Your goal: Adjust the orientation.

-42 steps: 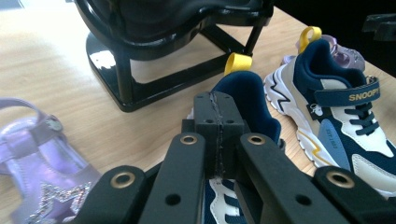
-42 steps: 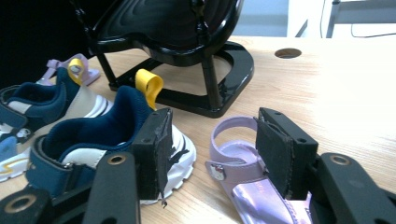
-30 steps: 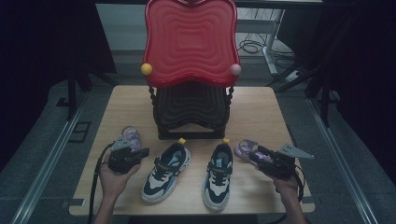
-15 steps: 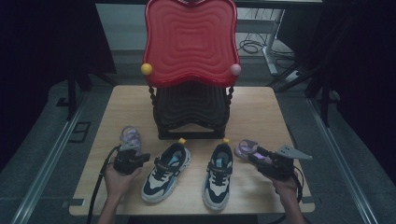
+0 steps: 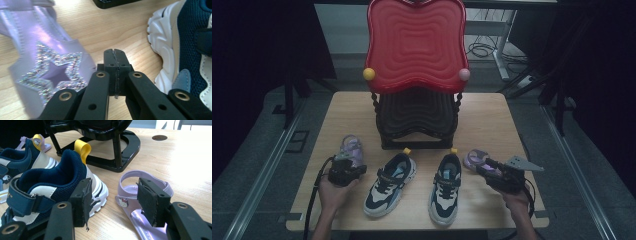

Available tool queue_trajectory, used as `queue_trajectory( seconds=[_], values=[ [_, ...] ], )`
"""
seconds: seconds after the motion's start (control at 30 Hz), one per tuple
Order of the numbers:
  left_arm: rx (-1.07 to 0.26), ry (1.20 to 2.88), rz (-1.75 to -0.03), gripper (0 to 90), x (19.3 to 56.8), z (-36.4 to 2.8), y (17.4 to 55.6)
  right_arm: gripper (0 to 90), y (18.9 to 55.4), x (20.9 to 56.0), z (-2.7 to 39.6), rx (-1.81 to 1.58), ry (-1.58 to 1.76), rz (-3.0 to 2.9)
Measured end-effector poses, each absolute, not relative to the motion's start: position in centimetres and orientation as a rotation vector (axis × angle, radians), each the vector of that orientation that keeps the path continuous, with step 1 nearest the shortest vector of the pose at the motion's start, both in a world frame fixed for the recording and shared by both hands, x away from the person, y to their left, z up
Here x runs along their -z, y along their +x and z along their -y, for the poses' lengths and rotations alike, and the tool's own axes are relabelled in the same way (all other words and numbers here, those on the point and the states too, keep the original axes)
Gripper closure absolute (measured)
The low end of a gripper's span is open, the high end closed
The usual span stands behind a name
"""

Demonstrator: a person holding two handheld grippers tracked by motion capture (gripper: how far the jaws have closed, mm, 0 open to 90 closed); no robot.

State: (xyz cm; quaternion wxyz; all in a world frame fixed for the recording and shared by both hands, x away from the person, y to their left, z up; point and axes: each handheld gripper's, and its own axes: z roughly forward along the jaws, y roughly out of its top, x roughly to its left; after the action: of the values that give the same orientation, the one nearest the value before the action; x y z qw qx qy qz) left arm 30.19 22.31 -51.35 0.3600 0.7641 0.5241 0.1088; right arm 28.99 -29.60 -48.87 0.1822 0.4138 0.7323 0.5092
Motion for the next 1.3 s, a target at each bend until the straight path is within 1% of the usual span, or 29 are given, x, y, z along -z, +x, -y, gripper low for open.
queue_trajectory(
  seconds=[0.47,0.77,1.3],
  values=[
    [-0.252,1.956,-1.381,90.0,51.4,-23.7,30.1,45.4,28.9,48.9,29.7,-1.428,1.165,-2.071],
    [-0.277,1.98,-1.413,90.0,51.6,-24.3,30.0,45.3,29.0,49.2,29.6,-1.416,1.17,-2.079],
    [-0.264,1.962,-1.44,90.0,51.4,-25.6,29.8,45.4,29.1,49.4,29.5,-1.401,1.17,-2.089]
  ],
)
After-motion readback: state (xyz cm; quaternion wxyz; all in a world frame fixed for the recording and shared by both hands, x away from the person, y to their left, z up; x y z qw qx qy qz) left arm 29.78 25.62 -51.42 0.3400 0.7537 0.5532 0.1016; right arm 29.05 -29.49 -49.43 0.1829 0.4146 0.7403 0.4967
